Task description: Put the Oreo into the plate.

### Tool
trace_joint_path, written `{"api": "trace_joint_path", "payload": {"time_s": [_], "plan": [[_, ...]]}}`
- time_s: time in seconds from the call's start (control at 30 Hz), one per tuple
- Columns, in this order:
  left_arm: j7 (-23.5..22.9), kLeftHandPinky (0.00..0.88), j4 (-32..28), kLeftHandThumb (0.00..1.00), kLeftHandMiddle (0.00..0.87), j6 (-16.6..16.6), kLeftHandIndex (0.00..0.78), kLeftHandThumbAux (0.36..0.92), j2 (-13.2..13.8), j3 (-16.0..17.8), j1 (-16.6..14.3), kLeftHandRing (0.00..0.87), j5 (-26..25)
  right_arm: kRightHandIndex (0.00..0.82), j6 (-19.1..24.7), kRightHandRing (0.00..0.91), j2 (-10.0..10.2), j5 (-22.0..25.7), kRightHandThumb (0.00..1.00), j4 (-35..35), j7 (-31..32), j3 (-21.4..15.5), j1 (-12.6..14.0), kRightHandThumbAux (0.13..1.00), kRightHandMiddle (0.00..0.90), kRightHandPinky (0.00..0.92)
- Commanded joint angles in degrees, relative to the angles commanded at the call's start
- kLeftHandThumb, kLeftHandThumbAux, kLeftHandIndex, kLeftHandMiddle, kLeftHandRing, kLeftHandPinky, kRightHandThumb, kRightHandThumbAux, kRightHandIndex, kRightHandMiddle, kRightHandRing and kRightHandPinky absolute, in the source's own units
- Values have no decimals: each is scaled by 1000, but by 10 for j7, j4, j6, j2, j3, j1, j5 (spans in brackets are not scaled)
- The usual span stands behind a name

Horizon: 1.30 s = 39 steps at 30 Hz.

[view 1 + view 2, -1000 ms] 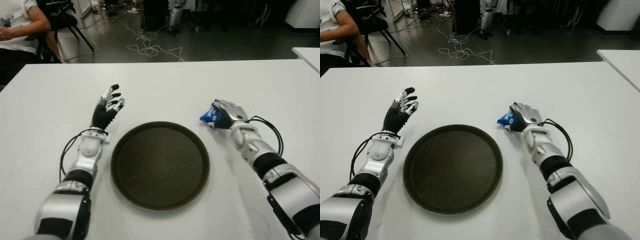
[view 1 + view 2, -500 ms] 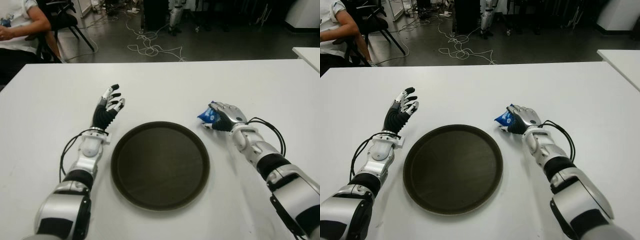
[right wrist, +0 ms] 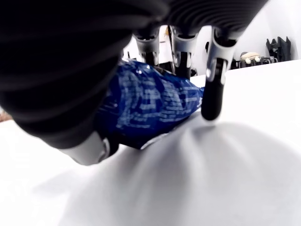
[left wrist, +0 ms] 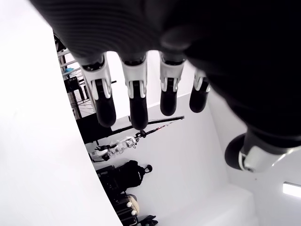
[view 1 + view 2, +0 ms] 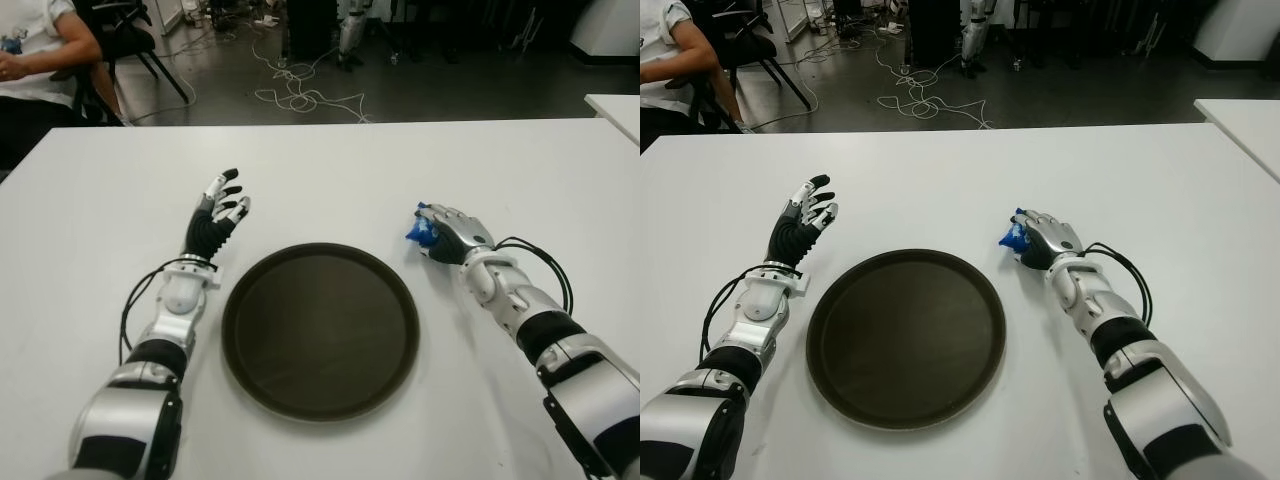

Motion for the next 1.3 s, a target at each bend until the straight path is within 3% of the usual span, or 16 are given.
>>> {"api": "trace_joint_path", "payload": {"time_s": [0.7, 1.3], "plan": [[-3, 205, -1, 584, 123, 1, 123, 483, 0, 1, 0, 142, -1, 439, 11, 758, 4, 3, 710, -11, -16, -11, 5, 709, 766, 724], [5, 215, -2, 559, 116, -3, 118, 484, 2, -3, 0, 142, 5, 438, 7, 761, 6, 2, 709, -11, -43, -13, 7, 711, 771, 729]]}}
